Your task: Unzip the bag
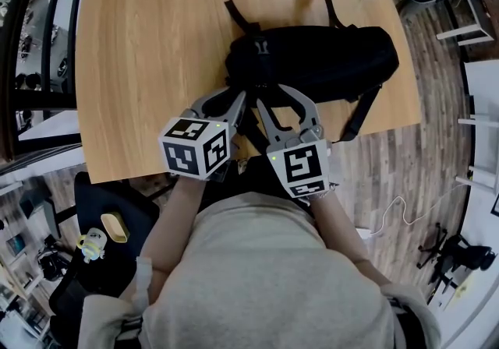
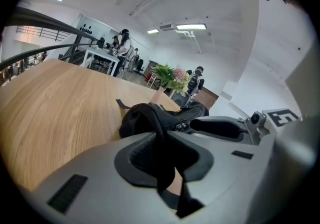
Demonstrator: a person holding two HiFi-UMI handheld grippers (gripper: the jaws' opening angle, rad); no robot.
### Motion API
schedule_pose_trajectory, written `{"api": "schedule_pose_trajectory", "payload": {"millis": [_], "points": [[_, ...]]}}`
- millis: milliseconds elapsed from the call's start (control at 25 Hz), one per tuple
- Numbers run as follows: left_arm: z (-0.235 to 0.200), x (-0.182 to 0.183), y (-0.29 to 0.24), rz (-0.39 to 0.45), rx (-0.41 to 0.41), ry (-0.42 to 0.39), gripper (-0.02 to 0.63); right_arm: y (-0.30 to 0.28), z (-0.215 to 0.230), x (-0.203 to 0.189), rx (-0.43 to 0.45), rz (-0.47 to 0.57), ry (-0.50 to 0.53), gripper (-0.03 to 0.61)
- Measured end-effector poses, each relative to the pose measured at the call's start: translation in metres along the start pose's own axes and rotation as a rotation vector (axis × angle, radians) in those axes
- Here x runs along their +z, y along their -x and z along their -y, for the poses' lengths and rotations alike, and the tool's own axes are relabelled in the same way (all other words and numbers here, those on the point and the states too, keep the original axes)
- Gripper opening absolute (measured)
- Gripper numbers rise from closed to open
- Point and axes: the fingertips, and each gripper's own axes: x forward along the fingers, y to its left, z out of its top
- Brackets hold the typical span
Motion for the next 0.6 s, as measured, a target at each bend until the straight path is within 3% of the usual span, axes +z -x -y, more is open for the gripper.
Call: {"api": "schedule_pose_trajectory", "payload": {"millis": [200, 440, 600], "points": [[0.001, 0.004, 0.001, 0.002, -0.010, 0.002, 0.072, -0.003, 0.002, -0.002, -0.058, -0.019, 0.171, 0.135], [0.001, 0.006, 0.001, 0.008, -0.014, 0.013, 0.071, -0.006, -0.003, -0.006, -0.069, -0.035, 0.393, 0.137], [0.001, 0.005, 0.000, 0.006, -0.016, 0.014, 0.072, -0.010, -0.001, -0.011, -0.098, -0.051, 0.516, 0.193]]}}
